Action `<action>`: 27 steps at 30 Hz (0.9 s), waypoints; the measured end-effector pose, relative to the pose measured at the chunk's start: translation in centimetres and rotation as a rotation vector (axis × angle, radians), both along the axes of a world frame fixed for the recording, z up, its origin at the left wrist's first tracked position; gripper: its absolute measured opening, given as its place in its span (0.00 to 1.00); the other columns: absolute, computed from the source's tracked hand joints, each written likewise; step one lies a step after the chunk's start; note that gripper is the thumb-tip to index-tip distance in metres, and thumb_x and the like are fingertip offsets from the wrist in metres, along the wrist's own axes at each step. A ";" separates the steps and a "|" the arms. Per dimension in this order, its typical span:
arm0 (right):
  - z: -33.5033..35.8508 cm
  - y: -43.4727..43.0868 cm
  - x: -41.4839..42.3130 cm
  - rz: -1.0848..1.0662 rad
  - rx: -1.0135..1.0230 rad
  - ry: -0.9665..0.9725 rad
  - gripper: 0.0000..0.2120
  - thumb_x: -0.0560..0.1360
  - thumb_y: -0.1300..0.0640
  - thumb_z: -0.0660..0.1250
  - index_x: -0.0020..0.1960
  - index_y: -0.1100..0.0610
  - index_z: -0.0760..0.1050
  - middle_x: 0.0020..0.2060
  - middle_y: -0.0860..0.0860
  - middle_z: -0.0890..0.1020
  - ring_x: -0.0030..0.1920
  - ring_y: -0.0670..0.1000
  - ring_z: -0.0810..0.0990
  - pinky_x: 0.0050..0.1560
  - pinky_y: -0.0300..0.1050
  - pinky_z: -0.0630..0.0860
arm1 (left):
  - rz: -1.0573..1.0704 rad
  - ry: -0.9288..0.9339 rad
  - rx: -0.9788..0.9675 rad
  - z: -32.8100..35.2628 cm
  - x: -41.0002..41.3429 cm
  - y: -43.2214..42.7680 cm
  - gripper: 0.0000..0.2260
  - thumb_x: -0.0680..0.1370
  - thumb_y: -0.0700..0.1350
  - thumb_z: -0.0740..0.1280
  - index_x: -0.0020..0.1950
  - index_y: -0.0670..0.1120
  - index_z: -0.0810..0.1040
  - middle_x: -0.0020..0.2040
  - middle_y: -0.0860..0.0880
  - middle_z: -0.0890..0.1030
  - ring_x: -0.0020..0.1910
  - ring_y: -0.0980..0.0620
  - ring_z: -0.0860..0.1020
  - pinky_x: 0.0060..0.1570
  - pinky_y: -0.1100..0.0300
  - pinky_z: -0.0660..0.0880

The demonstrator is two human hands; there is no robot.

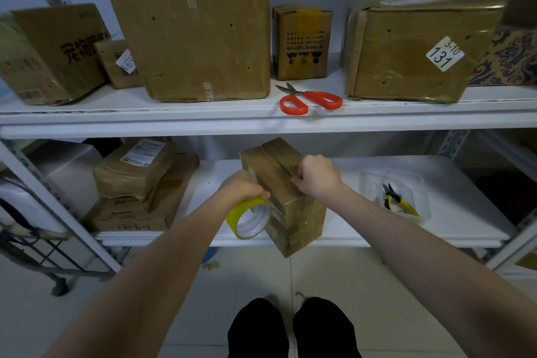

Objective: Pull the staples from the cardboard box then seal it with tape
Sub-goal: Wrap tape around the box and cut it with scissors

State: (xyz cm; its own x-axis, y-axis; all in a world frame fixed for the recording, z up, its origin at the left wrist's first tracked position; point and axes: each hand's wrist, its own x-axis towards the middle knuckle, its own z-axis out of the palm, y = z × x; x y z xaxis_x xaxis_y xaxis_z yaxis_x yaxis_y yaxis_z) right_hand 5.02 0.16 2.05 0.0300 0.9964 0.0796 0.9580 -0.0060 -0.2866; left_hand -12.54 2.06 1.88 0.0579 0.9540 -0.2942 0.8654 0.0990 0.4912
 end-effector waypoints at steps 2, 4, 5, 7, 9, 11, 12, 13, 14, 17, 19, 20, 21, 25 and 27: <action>0.3 -0.2 -0.3 0.028 0.009 -0.082 0.09 0.76 0.51 0.67 0.45 0.58 0.76 0.43 0.57 0.80 0.49 0.61 0.80 0.41 0.46 0.73 | 0.007 -0.002 0.032 -0.5 0.0 -0.2 0.15 0.69 0.53 0.74 0.48 0.47 0.76 0.47 0.47 0.78 0.49 0.46 0.77 0.44 0.59 0.71; 0.6 -0.3 -0.5 0.042 0.028 -0.146 0.11 0.77 0.52 0.66 0.51 0.60 0.77 0.49 0.59 0.80 0.53 0.62 0.79 0.42 0.46 0.71 | 0.003 0.016 0.073 -1.0 0.3 -0.6 0.19 0.66 0.55 0.74 0.51 0.49 0.74 0.49 0.48 0.77 0.49 0.47 0.76 0.45 0.59 0.71; 0.6 -0.3 -0.6 0.046 0.037 -0.175 0.11 0.77 0.53 0.66 0.52 0.61 0.77 0.51 0.59 0.80 0.54 0.62 0.79 0.42 0.46 0.71 | -0.004 0.022 0.103 -1.3 0.5 -0.8 0.24 0.63 0.56 0.73 0.55 0.49 0.73 0.51 0.48 0.77 0.52 0.46 0.76 0.47 0.58 0.73; 0.7 -0.4 -0.8 0.058 0.041 -0.216 0.10 0.78 0.55 0.66 0.53 0.61 0.77 0.51 0.59 0.81 0.54 0.61 0.80 0.42 0.46 0.72 | -0.035 0.029 0.208 -1.7 0.9 -1.3 0.28 0.63 0.53 0.70 0.62 0.53 0.71 0.58 0.46 0.73 0.58 0.42 0.73 0.55 0.53 0.74; 0.6 -0.5 -1.0 0.072 0.042 -0.250 0.09 0.78 0.56 0.66 0.54 0.61 0.77 0.51 0.59 0.81 0.53 0.61 0.80 0.43 0.47 0.75 | -0.140 0.053 0.377 -1.8 1.2 -1.7 0.24 0.68 0.44 0.67 0.63 0.56 0.72 0.64 0.46 0.67 0.62 0.41 0.69 0.63 0.46 0.70; 0.4 -0.5 -1.2 0.075 0.043 -0.280 0.09 0.78 0.57 0.65 0.55 0.61 0.76 0.52 0.59 0.81 0.54 0.61 0.80 0.45 0.48 0.76 | -0.308 0.136 0.422 -1.4 1.3 -2.1 0.23 0.69 0.38 0.64 0.61 0.57 0.76 0.66 0.51 0.69 0.66 0.45 0.67 0.67 0.43 0.64; 0.4 -0.6 -1.3 0.070 0.045 -0.291 0.11 0.78 0.56 0.65 0.57 0.61 0.75 0.54 0.59 0.80 0.55 0.61 0.80 0.46 0.48 0.77 | -0.357 0.161 0.398 -1.2 1.3 -2.2 0.23 0.70 0.37 0.64 0.61 0.57 0.77 0.65 0.53 0.71 0.66 0.47 0.67 0.68 0.42 0.62; 0.5 -0.7 -1.3 0.051 0.048 -0.300 0.16 0.77 0.53 0.67 0.60 0.62 0.73 0.57 0.59 0.79 0.56 0.60 0.79 0.47 0.49 0.76 | -0.367 0.169 0.370 -1.2 1.3 -2.3 0.23 0.70 0.37 0.63 0.60 0.57 0.78 0.64 0.54 0.73 0.66 0.49 0.67 0.68 0.42 0.61; 0.6 -0.6 -1.1 0.014 0.046 -0.315 0.24 0.75 0.48 0.68 0.63 0.64 0.70 0.62 0.60 0.75 0.58 0.60 0.77 0.48 0.49 0.76 | -0.361 0.164 0.360 -1.2 1.1 -2.2 0.22 0.70 0.36 0.62 0.59 0.57 0.78 0.63 0.55 0.74 0.66 0.50 0.68 0.67 0.42 0.62; 1.4 -0.8 0.4 -0.042 0.057 -0.386 0.35 0.71 0.38 0.69 0.66 0.62 0.67 0.64 0.58 0.67 0.61 0.59 0.73 0.50 0.51 0.74 | -0.333 0.124 0.338 -1.2 0.9 -2.2 0.23 0.70 0.35 0.61 0.58 0.58 0.79 0.63 0.57 0.75 0.67 0.51 0.69 0.67 0.41 0.63; 1.1 -1.3 1.2 0.015 0.095 -0.333 0.23 0.75 0.43 0.66 0.61 0.59 0.74 0.58 0.55 0.72 0.58 0.58 0.75 0.48 0.51 0.74 | -0.338 0.115 0.312 -1.1 0.9 -2.2 0.25 0.70 0.35 0.60 0.60 0.58 0.78 0.65 0.57 0.74 0.68 0.50 0.68 0.67 0.39 0.61; 0.7 -1.7 1.4 0.059 0.130 -0.275 0.17 0.77 0.47 0.64 0.58 0.58 0.76 0.56 0.54 0.74 0.57 0.58 0.76 0.48 0.50 0.74 | -0.337 0.114 0.307 -1.0 1.0 -2.3 0.25 0.71 0.34 0.60 0.61 0.58 0.78 0.66 0.57 0.73 0.68 0.50 0.67 0.67 0.38 0.60; 0.1 -2.2 1.3 0.116 0.152 -0.221 0.13 0.78 0.50 0.61 0.57 0.56 0.77 0.56 0.52 0.75 0.56 0.58 0.77 0.47 0.49 0.74 | -0.333 0.122 0.310 -0.9 1.2 -2.4 0.25 0.71 0.35 0.60 0.61 0.58 0.78 0.66 0.56 0.73 0.68 0.50 0.67 0.68 0.37 0.60; -2.4 -3.2 0.6 0.301 0.104 -0.145 0.16 0.79 0.50 0.55 0.61 0.50 0.76 0.58 0.48 0.77 0.59 0.54 0.76 0.52 0.47 0.74 | -0.343 0.163 0.303 -0.8 1.4 -2.7 0.24 0.72 0.36 0.61 0.63 0.57 0.76 0.66 0.55 0.73 0.67 0.48 0.68 0.66 0.37 0.61; -3.0 -3.2 0.7 0.284 0.102 -0.174 0.19 0.79 0.44 0.53 0.63 0.51 0.74 0.60 0.49 0.77 0.61 0.54 0.76 0.56 0.49 0.73 | -0.350 0.144 0.310 -1.2 1.2 -2.6 0.24 0.72 0.38 0.62 0.65 0.57 0.75 0.67 0.52 0.72 0.67 0.47 0.68 0.66 0.38 0.63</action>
State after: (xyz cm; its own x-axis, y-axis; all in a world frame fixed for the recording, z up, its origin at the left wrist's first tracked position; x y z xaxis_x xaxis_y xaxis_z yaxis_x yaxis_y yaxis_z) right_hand 5.67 -3.07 -0.93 -0.2705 0.9496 0.1584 0.9518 0.2885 -0.1043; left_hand -11.39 -0.51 0.64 0.3706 0.9284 -0.0283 0.8819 -0.3421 0.3245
